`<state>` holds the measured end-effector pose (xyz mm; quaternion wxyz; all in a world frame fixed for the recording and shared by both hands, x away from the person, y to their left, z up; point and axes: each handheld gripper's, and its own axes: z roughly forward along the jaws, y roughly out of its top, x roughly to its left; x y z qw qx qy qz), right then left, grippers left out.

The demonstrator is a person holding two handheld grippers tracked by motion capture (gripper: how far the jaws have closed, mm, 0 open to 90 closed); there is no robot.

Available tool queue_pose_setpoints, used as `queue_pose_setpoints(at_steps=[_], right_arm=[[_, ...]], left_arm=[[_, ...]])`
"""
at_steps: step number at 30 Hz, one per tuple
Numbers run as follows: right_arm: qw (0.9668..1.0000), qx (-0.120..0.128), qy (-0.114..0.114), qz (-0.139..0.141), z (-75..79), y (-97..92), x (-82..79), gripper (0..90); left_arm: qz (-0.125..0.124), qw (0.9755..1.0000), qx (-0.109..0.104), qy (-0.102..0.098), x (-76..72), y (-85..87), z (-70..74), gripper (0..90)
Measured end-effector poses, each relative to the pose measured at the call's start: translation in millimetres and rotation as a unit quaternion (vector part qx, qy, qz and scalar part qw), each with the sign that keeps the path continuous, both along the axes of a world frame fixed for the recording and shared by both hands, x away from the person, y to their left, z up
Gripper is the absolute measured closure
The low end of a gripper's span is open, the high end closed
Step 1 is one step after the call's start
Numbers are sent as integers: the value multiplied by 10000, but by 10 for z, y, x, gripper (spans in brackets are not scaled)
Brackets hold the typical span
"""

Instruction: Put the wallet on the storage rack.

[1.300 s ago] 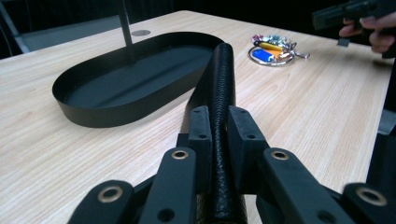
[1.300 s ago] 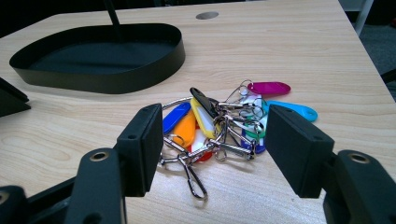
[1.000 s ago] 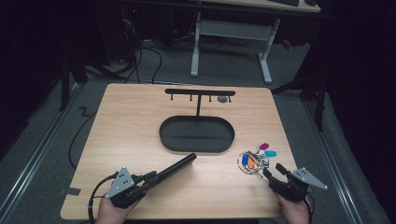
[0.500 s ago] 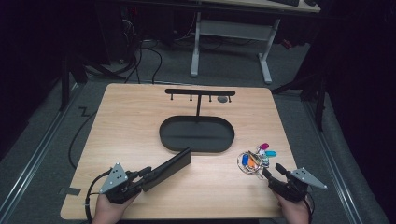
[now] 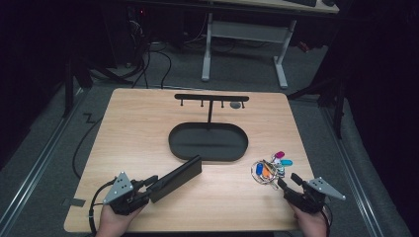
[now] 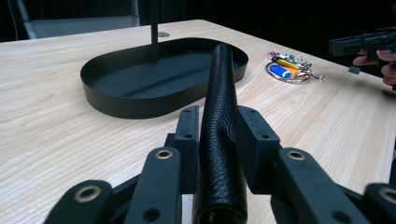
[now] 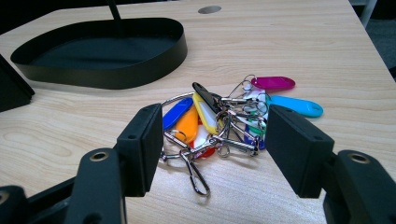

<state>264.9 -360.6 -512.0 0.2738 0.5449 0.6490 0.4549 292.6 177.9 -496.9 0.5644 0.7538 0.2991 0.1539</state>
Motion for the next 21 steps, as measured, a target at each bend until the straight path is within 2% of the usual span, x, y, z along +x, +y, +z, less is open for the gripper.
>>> queue_pose_setpoints(at_steps=[2,11,16,21], right_arm=[[10000,-4,2,4,0,1,0,378],[10000,-6,11,2,-1,1,2,378],[10000,-30,24,23,-6,8,9,378],[10000,-37,41,36,-10,8,10,378]], left_arm=[[7,9999,162,-10,-3,-20,-12,678],[-1,9989,472,-82,-23,-74,-21,667],[46,9973,718,-139,-40,-121,-13,654],[111,9953,961,-100,-61,-170,32,668]])
